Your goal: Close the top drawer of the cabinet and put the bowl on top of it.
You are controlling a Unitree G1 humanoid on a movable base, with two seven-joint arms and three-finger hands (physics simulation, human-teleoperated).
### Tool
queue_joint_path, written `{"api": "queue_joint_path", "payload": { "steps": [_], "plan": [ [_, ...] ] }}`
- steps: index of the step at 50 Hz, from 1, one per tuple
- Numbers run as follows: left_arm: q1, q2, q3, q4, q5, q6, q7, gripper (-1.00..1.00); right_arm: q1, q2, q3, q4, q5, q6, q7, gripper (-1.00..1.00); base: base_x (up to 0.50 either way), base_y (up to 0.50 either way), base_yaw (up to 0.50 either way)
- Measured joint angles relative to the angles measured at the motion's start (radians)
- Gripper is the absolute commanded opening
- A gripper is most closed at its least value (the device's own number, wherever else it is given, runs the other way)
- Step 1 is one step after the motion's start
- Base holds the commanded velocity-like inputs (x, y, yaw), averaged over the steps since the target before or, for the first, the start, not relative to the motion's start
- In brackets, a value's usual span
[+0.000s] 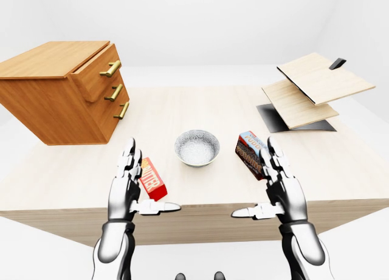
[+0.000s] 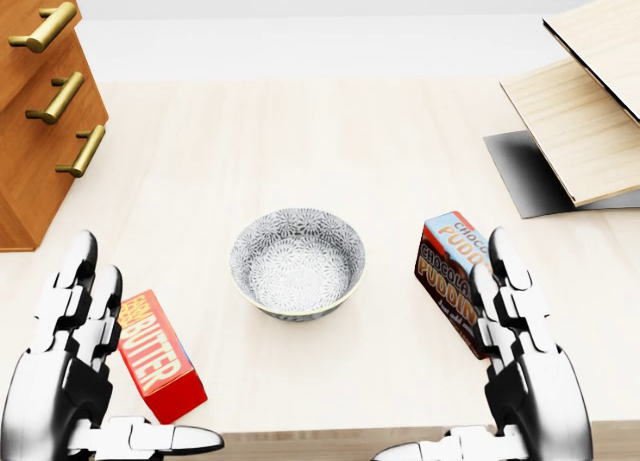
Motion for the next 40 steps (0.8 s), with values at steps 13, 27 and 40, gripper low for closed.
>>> {"api": "queue_joint_path", "payload": {
  "steps": [13,27,40],
  "plan": [
    [0.015,-0.003,0.003,-0.023,-0.008,-0.009,-0.003,1.00,0.046,-0.006,0.004,-0.056,0.017,-0.012,0.036,1.00,0.00,0.00,0.00],
    [0.032,-0.005,0.007,-0.048,-0.014,-0.014,-0.007,1.00,0.073,-0.006,0.002,-0.081,0.028,-0.037,0.068,1.00,0.09,0.00,0.00],
    [0.036,-0.007,0.010,-0.054,-0.014,-0.018,-0.011,1.00,0.088,-0.004,-0.001,-0.092,0.029,-0.056,0.082,1.00,0.23,0.00,0.00]
  ]
}}
